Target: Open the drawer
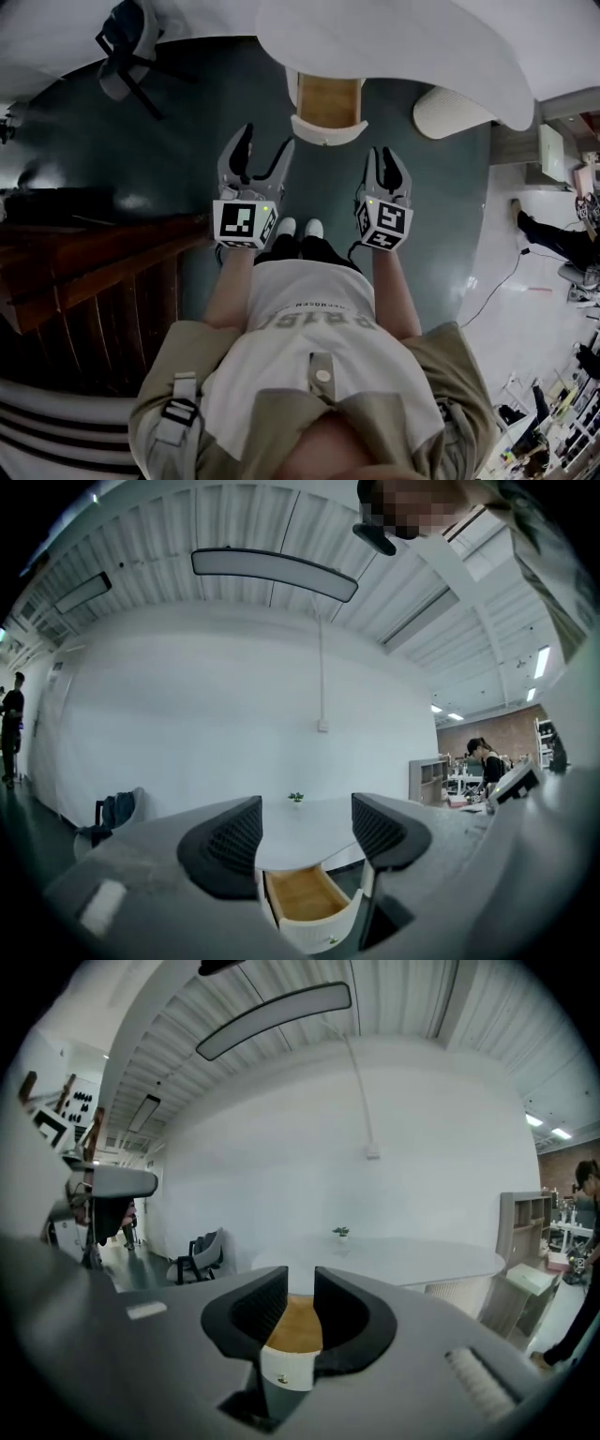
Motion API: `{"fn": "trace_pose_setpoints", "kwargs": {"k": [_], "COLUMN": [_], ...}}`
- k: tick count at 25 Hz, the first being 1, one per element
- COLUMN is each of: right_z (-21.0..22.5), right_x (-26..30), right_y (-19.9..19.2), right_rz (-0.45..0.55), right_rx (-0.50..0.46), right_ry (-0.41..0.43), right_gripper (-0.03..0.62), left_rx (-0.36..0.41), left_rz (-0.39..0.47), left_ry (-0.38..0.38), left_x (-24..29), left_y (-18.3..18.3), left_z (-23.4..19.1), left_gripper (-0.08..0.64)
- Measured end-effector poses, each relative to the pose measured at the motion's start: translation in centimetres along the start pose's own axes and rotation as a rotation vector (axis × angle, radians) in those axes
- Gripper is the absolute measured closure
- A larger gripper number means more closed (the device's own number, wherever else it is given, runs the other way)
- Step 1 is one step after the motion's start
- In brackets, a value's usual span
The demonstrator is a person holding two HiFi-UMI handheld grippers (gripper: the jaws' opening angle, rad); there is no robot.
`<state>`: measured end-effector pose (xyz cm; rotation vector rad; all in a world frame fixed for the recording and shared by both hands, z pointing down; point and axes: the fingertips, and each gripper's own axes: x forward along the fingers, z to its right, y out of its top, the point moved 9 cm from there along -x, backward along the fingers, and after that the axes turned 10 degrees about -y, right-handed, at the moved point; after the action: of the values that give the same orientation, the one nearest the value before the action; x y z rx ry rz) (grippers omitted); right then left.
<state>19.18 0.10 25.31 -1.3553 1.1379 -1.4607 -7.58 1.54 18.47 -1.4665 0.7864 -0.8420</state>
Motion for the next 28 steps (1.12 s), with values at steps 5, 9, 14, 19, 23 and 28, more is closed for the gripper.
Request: {"fn": "trace_pose_setpoints", "kwargs": {"k": [5, 9, 14, 19, 23, 28], "right_z": [-1.4, -2.1, -2.6, -2.9, -3.1, -3.2], "right_x": [-1.4, -1.7, -1.1, -0.4, -0.1, 0.2], "right_y": [2.0, 3.6, 5.9, 7.5, 8.3, 9.1], "right_rz": [0.032, 0.071, 0.112, 0.107, 0.137, 0.168], "right_rx": [0.003, -0.009, -0.020, -0.006, -0.015, -0.034], "right_ry": [-0.006, -0.004, -0.018, 0.013, 0.023, 0.014], "right_gripper": [0.548, 0.563, 0.586, 0.588, 0.588, 0.588], "left_rx": [0.005, 0.023, 0.054, 0.080, 0.078, 0.077], "left_rz": [0.020, 0.044, 0.088, 0.102, 0.111, 0.114], "left_ry": [-0.032, -0.026, 0.012, 0.026, 0.038, 0.041], "left_x": [-1.0, -0.7, -0.1, 0.6, 0.8, 1.0], "left_y": [0.9, 1.5, 3.0, 4.0, 4.2, 4.2], "left_z": [0.2, 0.2, -0.3, -0.6, -0.9, -1.2], "left_gripper": [0.298, 0.382, 0.528, 0.561, 0.561, 0.561]}}
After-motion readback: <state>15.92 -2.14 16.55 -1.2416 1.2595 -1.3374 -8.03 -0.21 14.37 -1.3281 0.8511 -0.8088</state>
